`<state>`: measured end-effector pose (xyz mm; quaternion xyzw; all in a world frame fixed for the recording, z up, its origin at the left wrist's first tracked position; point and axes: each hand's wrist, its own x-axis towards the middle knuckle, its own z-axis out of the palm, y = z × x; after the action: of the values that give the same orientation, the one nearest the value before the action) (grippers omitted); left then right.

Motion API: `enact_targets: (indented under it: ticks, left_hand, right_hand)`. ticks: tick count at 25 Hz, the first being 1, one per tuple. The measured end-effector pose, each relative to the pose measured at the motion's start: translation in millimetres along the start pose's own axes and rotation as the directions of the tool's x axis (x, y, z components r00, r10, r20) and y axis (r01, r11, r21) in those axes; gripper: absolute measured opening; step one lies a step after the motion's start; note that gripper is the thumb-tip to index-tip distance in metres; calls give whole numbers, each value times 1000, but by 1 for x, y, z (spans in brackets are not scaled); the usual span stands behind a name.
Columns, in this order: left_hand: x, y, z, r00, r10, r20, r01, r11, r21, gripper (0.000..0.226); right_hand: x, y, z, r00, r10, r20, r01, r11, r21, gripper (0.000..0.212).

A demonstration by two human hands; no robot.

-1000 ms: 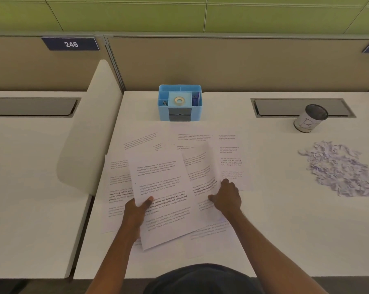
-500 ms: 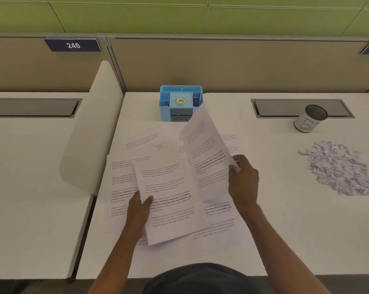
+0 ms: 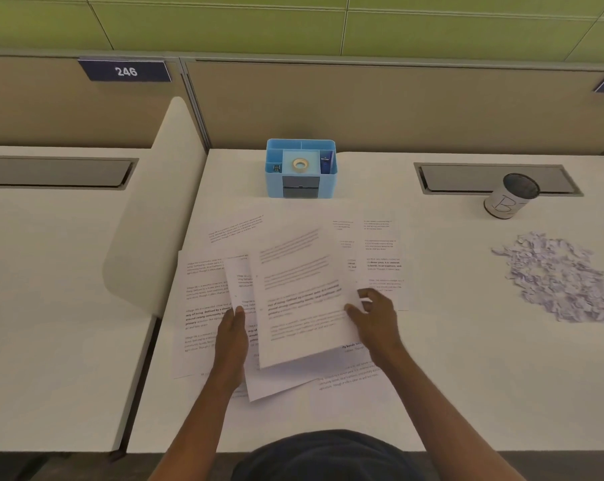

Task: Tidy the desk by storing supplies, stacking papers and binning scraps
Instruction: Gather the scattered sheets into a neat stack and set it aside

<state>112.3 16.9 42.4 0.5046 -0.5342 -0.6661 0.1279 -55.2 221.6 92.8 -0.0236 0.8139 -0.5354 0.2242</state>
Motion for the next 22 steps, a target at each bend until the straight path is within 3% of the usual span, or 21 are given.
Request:
enact_targets:
  ticks: [5, 8, 13, 16, 22]
  left_hand:
    - [-2, 1, 2, 1000, 15, 25, -16, 999, 35, 40]
    - [-1, 0, 3, 997, 60, 38, -63, 994, 94, 35]
    - [10, 1, 2, 996, 82, 36, -85, 991, 103, 43]
    - [16, 2, 5, 993, 102, 53, -107, 988, 112, 44]
    - [26, 7, 12, 993, 95, 67, -100, 992, 77, 42]
  right_hand:
    - [-7, 33, 30, 992, 71, 100, -68, 997, -29, 16]
    - [-8, 32, 37, 989, 42, 140, -26, 993, -111, 20]
    - [23, 19, 17, 994, -105, -9, 96, 937, -335, 21]
    - [55, 15, 4, 980, -180, -84, 122, 880, -459, 34]
    - [108, -15, 18, 989, -119, -89, 38, 784, -620, 67]
